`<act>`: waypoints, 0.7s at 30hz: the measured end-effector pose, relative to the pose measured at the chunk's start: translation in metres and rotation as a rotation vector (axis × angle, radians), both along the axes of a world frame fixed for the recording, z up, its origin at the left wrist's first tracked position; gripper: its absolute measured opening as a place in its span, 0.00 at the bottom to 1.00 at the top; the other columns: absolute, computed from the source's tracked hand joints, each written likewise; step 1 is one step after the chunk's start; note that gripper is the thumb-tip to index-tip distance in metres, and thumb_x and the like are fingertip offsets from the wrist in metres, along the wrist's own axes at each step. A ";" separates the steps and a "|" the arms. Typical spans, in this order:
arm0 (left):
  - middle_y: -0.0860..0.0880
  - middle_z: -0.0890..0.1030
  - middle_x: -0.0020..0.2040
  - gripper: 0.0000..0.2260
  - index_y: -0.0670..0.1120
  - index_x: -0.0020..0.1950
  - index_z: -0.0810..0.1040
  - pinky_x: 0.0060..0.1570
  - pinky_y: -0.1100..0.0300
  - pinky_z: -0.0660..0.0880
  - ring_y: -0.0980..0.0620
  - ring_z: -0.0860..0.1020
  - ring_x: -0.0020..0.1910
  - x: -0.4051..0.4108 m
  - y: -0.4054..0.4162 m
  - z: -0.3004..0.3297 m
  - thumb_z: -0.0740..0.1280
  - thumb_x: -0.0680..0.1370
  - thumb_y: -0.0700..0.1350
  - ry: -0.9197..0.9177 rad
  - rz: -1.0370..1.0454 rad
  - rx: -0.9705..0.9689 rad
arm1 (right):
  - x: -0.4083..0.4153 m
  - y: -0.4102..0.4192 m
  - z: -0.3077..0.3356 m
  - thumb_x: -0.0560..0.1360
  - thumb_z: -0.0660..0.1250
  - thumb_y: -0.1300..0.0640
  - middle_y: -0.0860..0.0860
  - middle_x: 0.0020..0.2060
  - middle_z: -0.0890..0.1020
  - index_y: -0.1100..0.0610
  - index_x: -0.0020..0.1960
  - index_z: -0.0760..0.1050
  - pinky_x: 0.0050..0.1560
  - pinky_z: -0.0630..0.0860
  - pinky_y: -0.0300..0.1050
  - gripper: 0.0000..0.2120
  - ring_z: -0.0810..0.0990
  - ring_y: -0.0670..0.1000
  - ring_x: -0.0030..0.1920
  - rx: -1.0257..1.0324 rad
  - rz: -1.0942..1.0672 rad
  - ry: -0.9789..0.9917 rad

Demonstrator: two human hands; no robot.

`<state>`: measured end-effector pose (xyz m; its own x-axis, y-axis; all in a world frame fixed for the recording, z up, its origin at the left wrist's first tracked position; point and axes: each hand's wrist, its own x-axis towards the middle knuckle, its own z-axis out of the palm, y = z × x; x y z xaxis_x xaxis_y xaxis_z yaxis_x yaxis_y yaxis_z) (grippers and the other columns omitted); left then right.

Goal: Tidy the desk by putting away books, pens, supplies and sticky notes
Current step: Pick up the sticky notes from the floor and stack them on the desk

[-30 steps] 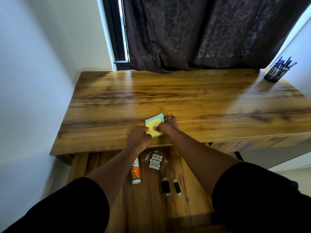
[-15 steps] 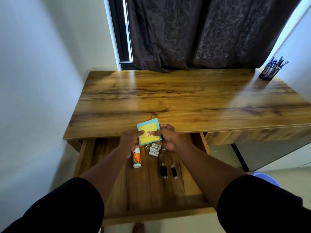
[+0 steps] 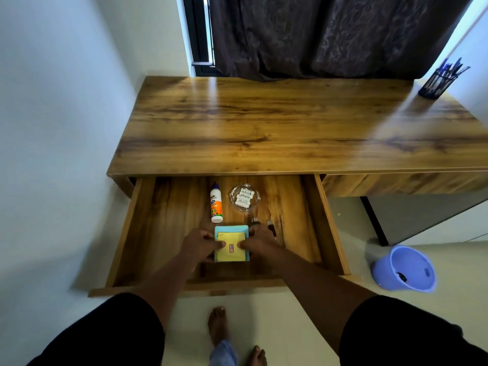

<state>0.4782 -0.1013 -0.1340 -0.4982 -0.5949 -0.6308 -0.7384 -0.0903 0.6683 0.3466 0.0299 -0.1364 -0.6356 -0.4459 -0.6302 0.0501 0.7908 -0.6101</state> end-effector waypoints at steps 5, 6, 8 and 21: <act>0.46 0.85 0.47 0.15 0.44 0.50 0.82 0.39 0.52 0.85 0.49 0.85 0.42 0.012 0.010 -0.025 0.82 0.69 0.48 -0.093 0.003 -0.123 | 0.020 0.007 -0.032 0.72 0.78 0.54 0.54 0.62 0.79 0.57 0.67 0.74 0.57 0.81 0.48 0.27 0.80 0.55 0.62 0.025 0.120 0.172; 0.46 0.85 0.44 0.15 0.45 0.48 0.83 0.41 0.50 0.85 0.49 0.85 0.40 0.014 0.010 -0.027 0.83 0.68 0.50 -0.113 -0.016 -0.170 | 0.021 0.008 -0.035 0.72 0.78 0.53 0.54 0.61 0.79 0.56 0.66 0.74 0.58 0.81 0.50 0.26 0.80 0.55 0.61 0.031 0.145 0.203; 0.48 0.86 0.43 0.17 0.48 0.48 0.86 0.45 0.49 0.84 0.49 0.85 0.40 0.018 0.009 -0.031 0.83 0.66 0.55 -0.156 -0.077 -0.268 | 0.025 0.010 -0.038 0.71 0.79 0.51 0.54 0.58 0.81 0.56 0.64 0.76 0.56 0.82 0.50 0.24 0.81 0.54 0.58 0.054 0.213 0.292; 0.56 0.79 0.64 0.34 0.55 0.67 0.77 0.54 0.60 0.78 0.56 0.77 0.58 0.034 0.016 0.031 0.72 0.66 0.72 -0.059 -0.787 -0.499 | 0.018 0.032 -0.001 0.71 0.74 0.38 0.50 0.56 0.83 0.47 0.58 0.79 0.55 0.83 0.52 0.20 0.82 0.52 0.54 -0.031 0.571 0.325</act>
<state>0.5123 -0.0852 -0.1031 -0.8481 -0.3086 -0.4306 -0.4991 0.7378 0.4543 0.3643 0.0624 -0.1370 -0.4495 -0.7846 -0.4271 -0.5630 0.6200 -0.5465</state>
